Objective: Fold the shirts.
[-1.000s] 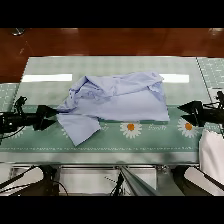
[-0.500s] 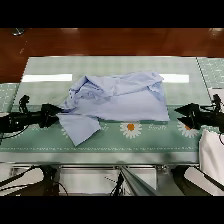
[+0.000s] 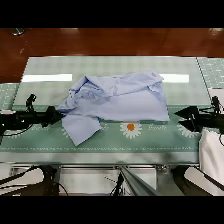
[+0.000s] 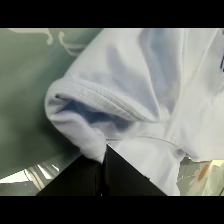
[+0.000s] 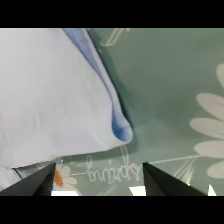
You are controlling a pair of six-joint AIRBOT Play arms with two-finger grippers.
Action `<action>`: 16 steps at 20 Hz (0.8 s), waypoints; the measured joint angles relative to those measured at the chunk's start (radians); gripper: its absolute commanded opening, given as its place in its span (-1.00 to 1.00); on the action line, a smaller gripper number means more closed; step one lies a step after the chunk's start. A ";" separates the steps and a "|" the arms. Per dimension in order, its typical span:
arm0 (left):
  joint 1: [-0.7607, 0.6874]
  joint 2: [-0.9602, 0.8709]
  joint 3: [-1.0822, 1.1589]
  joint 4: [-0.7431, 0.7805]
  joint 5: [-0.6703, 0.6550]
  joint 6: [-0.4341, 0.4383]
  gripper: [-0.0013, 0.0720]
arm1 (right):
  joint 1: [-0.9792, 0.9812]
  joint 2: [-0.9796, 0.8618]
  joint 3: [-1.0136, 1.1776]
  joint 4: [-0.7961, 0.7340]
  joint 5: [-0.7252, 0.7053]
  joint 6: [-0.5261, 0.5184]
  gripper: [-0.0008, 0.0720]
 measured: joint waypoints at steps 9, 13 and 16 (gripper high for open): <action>0.004 0.000 0.010 -0.008 -0.034 0.003 -0.91 | 0.184 -0.098 0.017 -0.007 -0.103 0.063 0.75; 0.004 0.000 0.010 -0.008 -0.038 0.003 -0.91 | 0.297 -0.180 0.071 0.061 -0.167 0.071 0.64; 0.004 0.000 0.010 -0.009 -0.038 0.003 -0.91 | 0.367 -0.224 0.118 0.071 -0.233 0.094 -0.91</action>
